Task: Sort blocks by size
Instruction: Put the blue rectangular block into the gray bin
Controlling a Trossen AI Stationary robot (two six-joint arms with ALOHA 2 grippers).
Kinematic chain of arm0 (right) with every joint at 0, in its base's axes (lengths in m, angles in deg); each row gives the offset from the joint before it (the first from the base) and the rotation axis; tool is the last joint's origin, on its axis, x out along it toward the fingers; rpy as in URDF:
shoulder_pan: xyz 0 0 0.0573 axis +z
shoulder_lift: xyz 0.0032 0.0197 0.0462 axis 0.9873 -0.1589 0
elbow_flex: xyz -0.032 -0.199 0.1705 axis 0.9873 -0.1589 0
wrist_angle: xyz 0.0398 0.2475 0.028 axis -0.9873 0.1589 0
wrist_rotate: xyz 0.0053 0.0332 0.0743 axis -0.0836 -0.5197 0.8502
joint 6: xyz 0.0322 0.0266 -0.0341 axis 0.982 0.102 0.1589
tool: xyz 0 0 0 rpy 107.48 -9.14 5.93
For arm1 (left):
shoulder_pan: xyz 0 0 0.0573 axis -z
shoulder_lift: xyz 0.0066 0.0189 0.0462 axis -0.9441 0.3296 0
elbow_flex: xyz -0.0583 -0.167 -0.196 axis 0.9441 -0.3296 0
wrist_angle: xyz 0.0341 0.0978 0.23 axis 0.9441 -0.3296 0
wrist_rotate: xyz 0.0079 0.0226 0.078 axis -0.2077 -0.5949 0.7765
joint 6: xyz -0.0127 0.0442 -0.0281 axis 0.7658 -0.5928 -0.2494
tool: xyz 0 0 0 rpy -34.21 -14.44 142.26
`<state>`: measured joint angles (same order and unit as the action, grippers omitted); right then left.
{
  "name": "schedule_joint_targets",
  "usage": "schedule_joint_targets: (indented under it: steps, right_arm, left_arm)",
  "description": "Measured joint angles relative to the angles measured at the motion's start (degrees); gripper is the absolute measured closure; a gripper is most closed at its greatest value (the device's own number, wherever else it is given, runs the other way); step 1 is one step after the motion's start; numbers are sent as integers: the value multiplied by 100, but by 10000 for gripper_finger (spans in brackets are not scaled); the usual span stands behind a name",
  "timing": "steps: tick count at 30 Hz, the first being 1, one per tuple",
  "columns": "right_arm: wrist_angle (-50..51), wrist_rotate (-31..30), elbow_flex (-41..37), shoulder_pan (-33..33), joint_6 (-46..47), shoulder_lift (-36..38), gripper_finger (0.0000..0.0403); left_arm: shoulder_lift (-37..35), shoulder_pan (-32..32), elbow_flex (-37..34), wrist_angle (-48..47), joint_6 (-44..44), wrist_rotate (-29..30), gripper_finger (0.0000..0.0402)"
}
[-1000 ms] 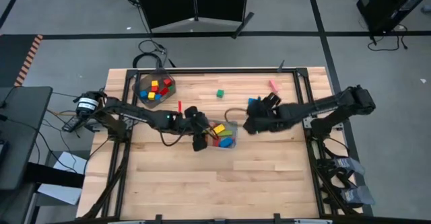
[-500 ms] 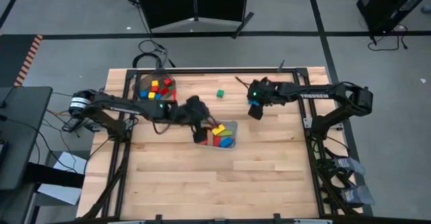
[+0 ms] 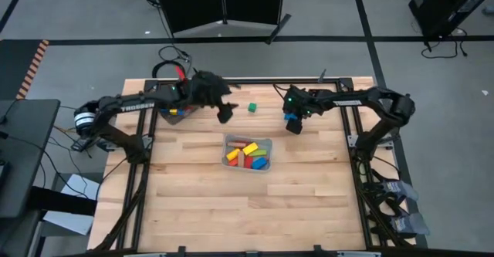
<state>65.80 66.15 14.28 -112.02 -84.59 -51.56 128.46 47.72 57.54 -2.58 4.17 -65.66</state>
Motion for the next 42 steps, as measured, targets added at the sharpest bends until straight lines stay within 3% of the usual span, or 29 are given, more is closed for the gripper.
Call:
schedule_joint_targets:
  steps: [5, 8, 15, 23, 29, 33, 38, 42]
  right_arm:
    - [-75, 159, 42, -102, -18, -427, 110]
    - [-42, 276, 57, -133, -6, -571, 131]
    - [-45, 397, 60, -109, 192, -563, 264]
    - [-110, 433, -7, 98, 627, -144, 267]
    - [-262, 298, 15, 1076, 1367, 1052, 267]
    - [-1237, 235, 34, 2154, 1865, 1366, 267]
    - [-2423, -421, 34, 3265, 2382, 826, 267]
    - [-2581, -857, 196, 3667, 2662, 126, 267]
  left_arm:
    - [315, -688, 125, -18, 6, -501, 101]
    - [685, -929, 401, -287, 6, -702, 101]
    - [1926, -1215, 1668, -1109, -147, -747, 101]
    - [3290, -1315, 3213, -2351, -150, -697, 101]
    - [3699, -1313, 3536, -2523, -141, -699, 101]
    - [3707, -1313, 3537, -2451, -121, -684, 101]
    - [3707, -1301, 3541, -2420, -12, -815, 101]
    - [3707, -1208, 3541, -2343, 4, -825, 101]
